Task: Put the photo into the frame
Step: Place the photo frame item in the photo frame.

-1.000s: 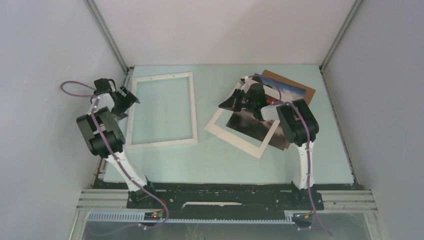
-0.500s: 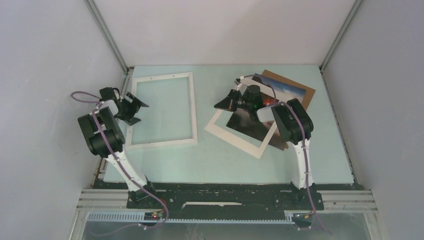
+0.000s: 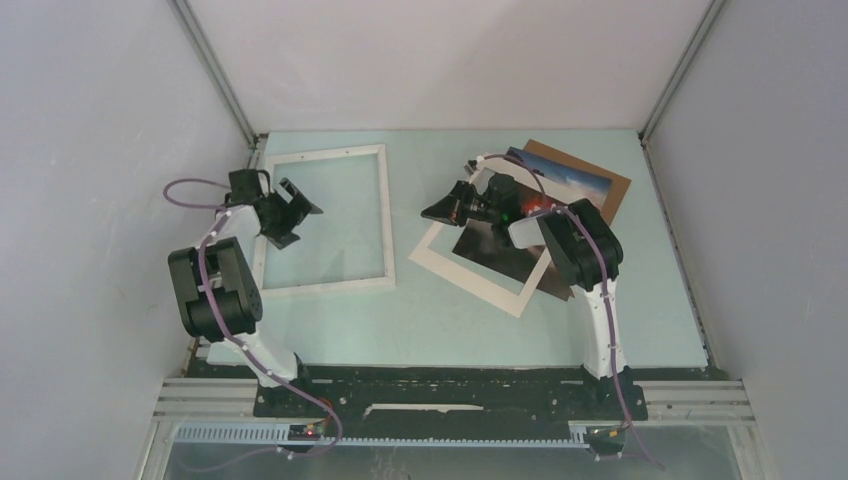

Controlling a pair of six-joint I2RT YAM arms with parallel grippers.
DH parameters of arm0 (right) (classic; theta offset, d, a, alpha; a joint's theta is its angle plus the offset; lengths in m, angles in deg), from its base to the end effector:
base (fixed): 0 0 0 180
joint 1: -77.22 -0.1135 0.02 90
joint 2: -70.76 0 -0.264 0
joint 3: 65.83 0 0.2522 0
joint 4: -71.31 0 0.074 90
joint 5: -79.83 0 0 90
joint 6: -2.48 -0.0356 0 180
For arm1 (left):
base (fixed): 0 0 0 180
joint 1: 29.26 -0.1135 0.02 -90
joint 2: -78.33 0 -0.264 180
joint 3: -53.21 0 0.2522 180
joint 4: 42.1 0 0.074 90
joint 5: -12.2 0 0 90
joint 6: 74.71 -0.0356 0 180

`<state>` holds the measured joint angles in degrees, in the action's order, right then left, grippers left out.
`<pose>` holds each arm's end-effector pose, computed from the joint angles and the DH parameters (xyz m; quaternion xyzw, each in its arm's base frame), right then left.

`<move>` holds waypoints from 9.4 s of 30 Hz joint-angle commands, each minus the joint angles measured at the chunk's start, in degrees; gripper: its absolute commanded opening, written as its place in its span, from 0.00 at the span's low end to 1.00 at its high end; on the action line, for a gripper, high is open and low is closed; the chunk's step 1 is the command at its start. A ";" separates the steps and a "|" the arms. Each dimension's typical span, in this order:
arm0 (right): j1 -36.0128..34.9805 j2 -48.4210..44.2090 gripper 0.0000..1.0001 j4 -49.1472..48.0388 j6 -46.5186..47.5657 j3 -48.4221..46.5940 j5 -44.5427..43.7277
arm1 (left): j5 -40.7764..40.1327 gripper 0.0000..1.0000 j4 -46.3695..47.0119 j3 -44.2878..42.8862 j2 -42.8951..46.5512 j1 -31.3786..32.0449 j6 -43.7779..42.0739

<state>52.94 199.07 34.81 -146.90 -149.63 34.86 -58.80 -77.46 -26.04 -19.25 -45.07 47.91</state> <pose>0.4105 0.2128 0.1300 -0.0293 0.7405 0.6195 0.2588 0.3476 0.0864 0.2091 -0.3375 0.8758 -0.2001 0.2811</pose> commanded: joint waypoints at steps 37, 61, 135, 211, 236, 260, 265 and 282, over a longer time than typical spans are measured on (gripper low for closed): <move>-3.90 0.80 0.00 -3.07 -4.39 0.95 -3.34 | 15.98 0.72 22.19 26.15 13.64 -6.08 19.48; -3.80 0.27 0.00 -2.66 -3.77 1.27 -3.21 | 6.25 0.98 0.00 15.55 8.72 -1.50 -0.27; -10.40 0.72 0.00 4.13 -0.18 -4.13 -10.23 | -5.12 0.00 -4.61 8.10 10.49 -5.89 -5.79; -10.01 13.92 0.00 10.71 -1.76 -25.78 -14.12 | -7.26 0.00 -4.47 -12.02 -4.37 -9.35 -4.47; -10.58 15.36 0.00 11.42 -1.75 -27.06 -14.60 | -8.79 0.00 -5.73 -12.97 -5.86 -10.24 -5.74; -12.75 17.28 0.00 15.31 -1.26 -31.18 -18.12 | -13.80 0.34 -11.35 -15.01 -7.55 -11.37 -6.98; -12.64 18.23 0.00 14.81 -2.83 -31.79 -17.53 | -16.05 0.41 -11.14 -14.68 -5.74 -11.42 -7.47; -11.80 14.52 0.37 28.02 2.86 -32.63 -11.94 | -18.05 0.91 -7.62 -20.15 -16.35 -12.46 -11.43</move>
<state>41.16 216.58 57.89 -147.79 -180.87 21.60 -77.25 -87.65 -42.70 -32.64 -55.74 39.24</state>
